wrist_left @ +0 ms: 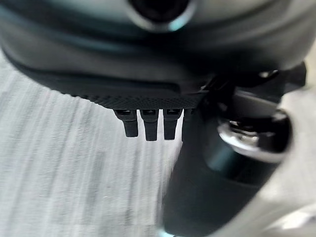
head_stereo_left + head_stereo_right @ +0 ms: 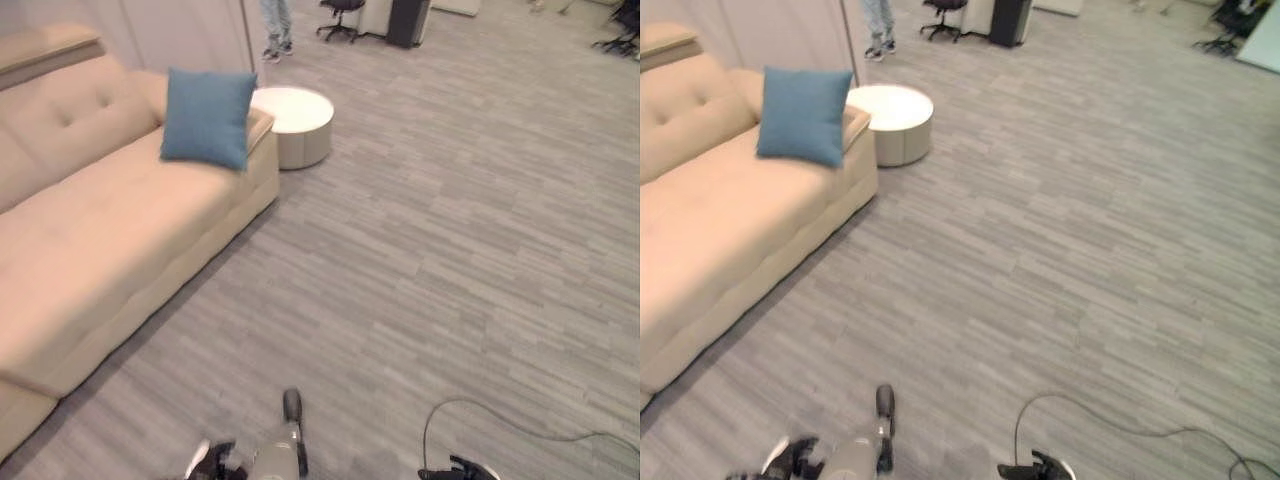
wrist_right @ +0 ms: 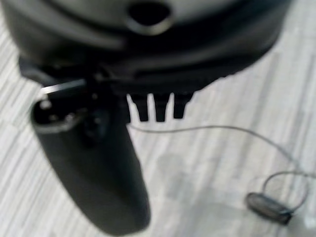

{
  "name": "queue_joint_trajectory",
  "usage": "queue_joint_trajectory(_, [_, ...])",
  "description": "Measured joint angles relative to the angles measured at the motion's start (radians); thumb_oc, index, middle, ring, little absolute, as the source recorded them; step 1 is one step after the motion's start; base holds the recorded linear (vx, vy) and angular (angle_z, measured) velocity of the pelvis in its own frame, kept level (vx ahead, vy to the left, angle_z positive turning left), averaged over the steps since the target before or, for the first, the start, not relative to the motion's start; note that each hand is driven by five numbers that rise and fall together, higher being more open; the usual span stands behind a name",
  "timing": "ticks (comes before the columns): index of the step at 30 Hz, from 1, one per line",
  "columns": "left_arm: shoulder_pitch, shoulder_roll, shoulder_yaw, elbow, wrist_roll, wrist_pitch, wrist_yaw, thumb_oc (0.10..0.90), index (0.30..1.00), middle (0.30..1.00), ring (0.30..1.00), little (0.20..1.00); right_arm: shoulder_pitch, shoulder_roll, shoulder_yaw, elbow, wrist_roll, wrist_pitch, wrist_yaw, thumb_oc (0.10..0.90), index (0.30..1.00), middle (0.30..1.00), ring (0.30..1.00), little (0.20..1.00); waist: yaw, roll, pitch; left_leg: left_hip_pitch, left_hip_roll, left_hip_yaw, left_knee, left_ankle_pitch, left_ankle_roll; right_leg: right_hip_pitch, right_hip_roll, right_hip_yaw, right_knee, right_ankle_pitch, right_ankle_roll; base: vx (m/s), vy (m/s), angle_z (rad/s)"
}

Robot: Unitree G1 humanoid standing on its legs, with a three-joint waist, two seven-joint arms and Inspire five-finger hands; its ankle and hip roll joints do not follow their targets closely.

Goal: Pick up all the scattered cushions and arrange them neatly on the sofa.

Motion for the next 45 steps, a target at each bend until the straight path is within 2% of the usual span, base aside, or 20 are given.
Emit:
queue_joint_trajectory(1, [-0.018,0.007,-0.012,0.010,0.022,0.006,-0.010,0.800,0.900,0.900,0.900,0.900,0.017,0.010,-0.010,-0.030,-0.003,0.003,0.003,0.800,0.900,0.900,0.900,0.900,-0.022,-0.009,0.006,0.020,-0.043,-0.037,0.059,-0.085,0.015,-0.110,-0.104,0.018,0.297,0.106,-0.037,0.91,0.380,1.01])
queue_joint_trajectory(5, [-0.039,0.009,-0.097,-0.073,0.081,0.020,-0.004,0.800,0.900,0.900,0.900,0.900,-0.001,-0.014,-0.044,-0.069,0.008,-0.024,0.047,0.800,0.900,0.900,0.900,0.900,-0.129,0.116,0.043,0.223,-0.052,-0.136,-0.055,-0.170,0.032,-0.392,-0.063,0.061,0.444,0.014,0.004,0.90,0.179,0.77])
queue_joint_trajectory(6, [-0.038,0.030,-0.124,-0.108,0.105,0.013,0.001,0.800,0.900,0.900,0.900,0.900,-0.020,-0.047,-0.043,-0.097,0.007,-0.040,0.057,0.800,0.900,0.900,0.900,0.900,-0.182,0.151,0.050,0.244,-0.050,-0.172,-0.088,-0.146,0.011,-0.482,-0.056,0.013,0.353,-0.034,-0.008,0.78,-0.095,0.95])
queue_joint_trajectory(12, [-0.138,0.039,-0.126,-0.201,0.203,-0.028,0.044,0.800,0.900,0.900,0.900,0.900,-0.010,-0.055,-0.188,-0.051,0.044,-0.026,0.038,0.800,0.900,0.900,0.900,0.900,-0.248,0.125,0.045,0.511,-0.098,-0.253,-0.131,-0.344,-0.063,-0.625,-0.064,-0.161,-0.423,0.150,-0.041,0.86,-0.236,0.72])
queue_joint_trajectory(14, [-0.117,0.045,-0.168,-0.200,0.232,-0.039,0.050,0.800,0.900,0.900,0.900,0.900,-0.004,-0.054,-0.299,0.030,0.090,-0.021,0.032,0.800,0.900,0.900,0.900,0.900,-0.248,0.140,0.033,0.603,-0.055,-0.242,-0.111,-0.404,-0.154,-0.572,-0.044,-0.195,-0.451,0.158,-0.039,0.85,-0.290,0.39])
queue_joint_trajectory(16, [-0.069,0.014,-0.182,-0.163,0.251,-0.039,0.060,0.800,0.900,0.900,0.900,0.900,0.022,-0.097,-0.327,0.140,0.110,-0.001,-0.027,0.800,0.900,0.900,0.900,0.900,-0.259,0.164,-0.003,0.613,0.002,-0.232,0.062,-0.434,-0.236,-0.527,-0.002,-0.125,-0.390,0.270,-0.138,0.70,-0.394,0.41])
queue_joint_trajectory(17, [-0.056,0.003,-0.186,-0.148,0.250,-0.045,0.066,0.800,0.900,0.900,0.900,0.900,0.041,-0.106,-0.352,0.168,0.122,-0.001,-0.059,0.800,0.900,0.900,0.900,0.900,-0.261,0.170,-0.007,0.548,0.032,-0.207,0.259,-0.408,-0.290,-0.491,0.005,-0.089,-0.384,0.302,-0.235,0.35,-0.337,0.28])
queue_joint_trajectory(20, [-0.001,-0.016,-0.088,-0.199,0.192,-0.055,0.100,0.800,0.900,0.900,0.900,0.900,0.064,-0.131,-0.431,0.167,0.189,-0.014,-0.100,0.800,0.900,0.900,0.900,0.900,-0.208,0.120,0.021,0.210,0.083,-0.192,0.878,-0.066,-0.331,-0.404,0.038,-0.031,-0.408,0.218,-0.280,0.41,-0.413,-0.65])
queue_joint_trajectory(24, [-0.002,0.029,0.025,-0.213,0.079,-0.086,0.149,0.800,0.900,0.900,0.900,0.900,0.055,-0.154,-0.283,0.153,0.196,-0.004,-0.177,0.800,0.900,0.900,0.900,0.900,-0.096,0.013,0.047,0.023,0.106,-0.116,0.868,-0.177,-0.302,-0.172,0.062,-0.021,-0.540,0.171,-0.256,0.55,-0.062,-1.25])
queue_joint_trajectory(27, [-0.018,-0.008,0.118,-0.146,-0.015,-0.090,0.163,0.800,0.900,0.900,0.900,0.900,0.015,-0.181,-0.153,0.113,0.133,-0.016,-0.182,0.800,0.900,0.900,0.900,0.900,-0.039,0.050,0.035,-0.063,0.117,-0.073,0.436,-0.186,-0.282,-0.052,0.088,-0.016,-0.599,0.124,-0.191,0.64,-0.047,-0.77])
queue_joint_trajectory(29, [-0.017,-0.022,0.171,-0.064,-0.068,-0.078,0.167,0.800,0.900,0.900,0.900,0.900,0.008,-0.154,-0.127,0.106,0.118,-0.022,-0.179,0.800,0.900,0.900,0.900,0.900,-0.020,0.064,0.011,-0.053,0.140,0.117,0.181,-0.149,-0.248,0.020,0.105,-0.057,-0.598,0.067,-0.134,0.27,-0.014,0.11])
queue_joint_trajectory(30, [-0.005,-0.018,0.190,-0.010,-0.091,-0.066,0.169,0.800,0.900,0.900,0.900,0.900,0.036,-0.128,-0.129,0.071,0.121,-0.023,-0.179,0.800,0.900,0.900,0.900,0.900,-0.017,0.082,-0.030,-0.042,0.186,0.347,0.152,-0.212,-0.168,0.069,0.140,-0.099,-0.597,0.019,-0.101,0.17,0.008,0.82])
queue_joint_trajectory(31, [0.024,0.010,0.222,0.021,-0.119,-0.045,0.173,0.800,0.900,0.900,0.900,0.900,0.049,-0.047,-0.129,0.056,0.121,-0.029,-0.171,0.800,0.900,0.900,0.900,0.900,-0.025,0.044,-0.059,-0.031,0.167,0.367,0.153,-0.107,-0.017,0.118,0.128,-0.122,-0.547,-0.048,-0.049,0.59,0.202,1.12])
queue_joint_trajectory(33, [0.020,0.034,0.250,0.051,-0.141,-0.028,0.164,0.800,0.900,0.900,0.900,0.900,-0.007,0.012,-0.110,0.041,0.120,-0.022,-0.169,0.800,0.900,0.900,0.900,0.900,-0.007,0.008,-0.061,-0.018,0.074,0.346,0.096,-0.117,-0.020,0.085,0.128,-0.172,-0.481,-0.053,-0.053,0.80,0.340,1.26])
queue_joint_trajectory(34, [-0.001,0.004,0.317,0.092,-0.167,-0.026,0.166,0.800,0.900,0.900,0.900,0.900,-0.021,0.013,-0.096,0.044,0.116,-0.009,-0.174,0.800,0.900,0.900,0.900,0.900,-0.011,-0.008,-0.061,0.064,0.002,0.363,0.017,-0.207,-0.058,0.104,0.077,-0.336,-0.399,0.011,-0.022,0.59,0.304,2.00])
queue_joint_trajectory(35, [0.004,-0.054,0.390,0.134,-0.231,-0.006,0.174,0.800,0.900,0.900,0.900,0.900,-0.006,-0.029,-0.109,-0.009,0.116,-0.018,-0.170,0.800,0.900,0.900,0.900,0.900,-0.017,0.069,-0.050,0.170,-0.011,0.389,0.033,-0.289,0.041,0.064,-0.052,-0.311,-0.016,0.093,0.046,0.36,0.235,2.86])
queue_joint_trajectory(36, [0.021,-0.073,0.366,0.118,-0.276,0.003,0.182,0.800,0.900,0.900,0.900,0.900,-0.004,-0.060,-0.111,-0.060,0.116,-0.042,-0.166,0.800,0.900,0.900,0.900,0.900,-0.063,0.144,-0.044,0.192,-0.010,0.267,0.028,-0.216,0.061,0.004,-0.078,-0.231,0.216,0.121,0.024,0.41,-0.032,3.03])
queue_joint_trajectory(38, [0.021,-0.048,0.353,0.078,-0.318,-0.008,0.188,0.800,0.900,0.900,0.900,0.900,-0.017,-0.072,-0.112,-0.072,0.117,-0.052,-0.161,0.800,0.900,0.900,0.900,0.900,-0.068,0.135,-0.044,0.226,-0.081,0.167,-0.015,-0.228,0.015,-0.189,-0.141,-0.063,0.426,0.056,0.071,0.21,-0.190,2.42])
queue_joint_trajectory(41, [0.034,-0.005,0.326,-0.038,-0.385,-0.037,0.190,0.800,0.900,0.900,0.900,0.900,-0.052,-0.073,-0.137,-0.110,0.122,-0.064,-0.151,0.800,0.900,0.900,0.900,0.900,-0.085,0.134,-0.023,0.291,-0.145,-0.015,-0.111,-0.184,0.056,-0.396,-0.154,0.016,0.152,-0.066,0.007,0.15,-0.288,2.04])
queue_joint_trajectory(45, [0.033,0.042,0.259,-0.109,-0.377,-0.029,0.180,0.800,0.900,0.900,0.900,0.900,-0.040,-0.067,-0.246,-0.138,0.201,-0.068,-0.132,0.800,0.900,0.900,0.900,0.900,-0.140,0.097,-0.007,0.416,-0.149,-0.242,-0.173,-0.200,0.016,-0.479,-0.013,0.187,-0.363,0.101,-0.010,0.34,-0.263,1.66])
